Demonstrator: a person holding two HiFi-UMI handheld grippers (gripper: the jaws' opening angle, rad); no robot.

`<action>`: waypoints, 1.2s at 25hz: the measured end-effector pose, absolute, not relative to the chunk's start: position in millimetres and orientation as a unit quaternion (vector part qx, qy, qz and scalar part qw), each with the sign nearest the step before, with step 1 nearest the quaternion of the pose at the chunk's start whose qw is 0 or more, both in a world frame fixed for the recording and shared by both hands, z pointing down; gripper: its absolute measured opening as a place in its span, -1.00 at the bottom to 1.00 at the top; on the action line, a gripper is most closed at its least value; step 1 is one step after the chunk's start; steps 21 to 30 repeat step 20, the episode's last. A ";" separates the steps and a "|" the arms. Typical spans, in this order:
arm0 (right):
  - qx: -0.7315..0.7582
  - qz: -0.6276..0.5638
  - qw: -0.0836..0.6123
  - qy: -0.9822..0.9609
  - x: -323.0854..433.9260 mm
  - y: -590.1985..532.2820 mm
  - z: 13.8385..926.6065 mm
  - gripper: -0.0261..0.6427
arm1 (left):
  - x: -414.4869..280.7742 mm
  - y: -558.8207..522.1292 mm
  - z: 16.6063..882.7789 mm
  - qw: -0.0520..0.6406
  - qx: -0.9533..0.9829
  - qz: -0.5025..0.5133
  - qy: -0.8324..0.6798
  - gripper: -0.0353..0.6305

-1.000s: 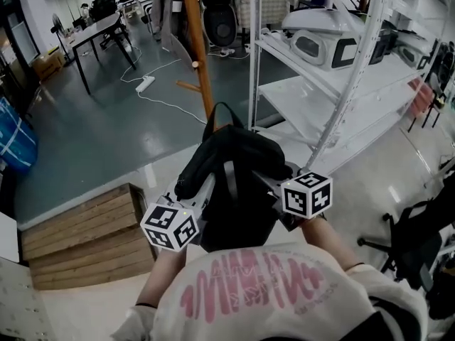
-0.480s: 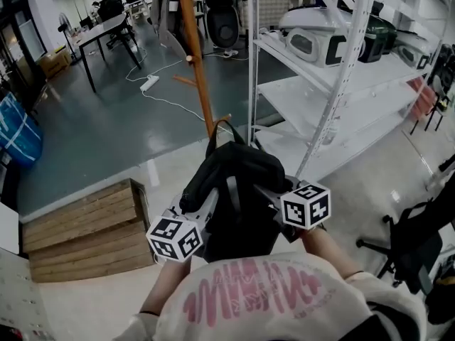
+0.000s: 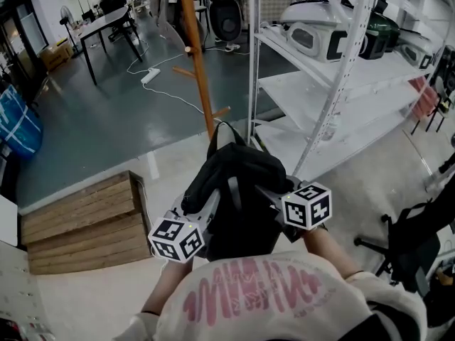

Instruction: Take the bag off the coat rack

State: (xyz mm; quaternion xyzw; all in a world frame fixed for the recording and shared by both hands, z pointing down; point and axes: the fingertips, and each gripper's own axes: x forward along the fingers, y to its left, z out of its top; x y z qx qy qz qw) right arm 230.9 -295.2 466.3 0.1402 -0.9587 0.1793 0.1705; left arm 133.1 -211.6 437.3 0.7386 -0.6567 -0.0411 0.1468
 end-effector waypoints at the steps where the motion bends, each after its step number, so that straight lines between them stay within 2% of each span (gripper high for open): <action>1: 0.138 0.179 0.172 -0.959 230.5 -294.4 468.1 -0.41 | 132.8 -210.7 439.0 0.147 0.737 -0.041 -0.658 -0.51; 30: 0.123 0.189 0.197 -0.954 222.0 -291.1 491.7 -0.41 | 125.2 -209.1 461.0 0.168 0.726 -0.037 -0.666 -0.51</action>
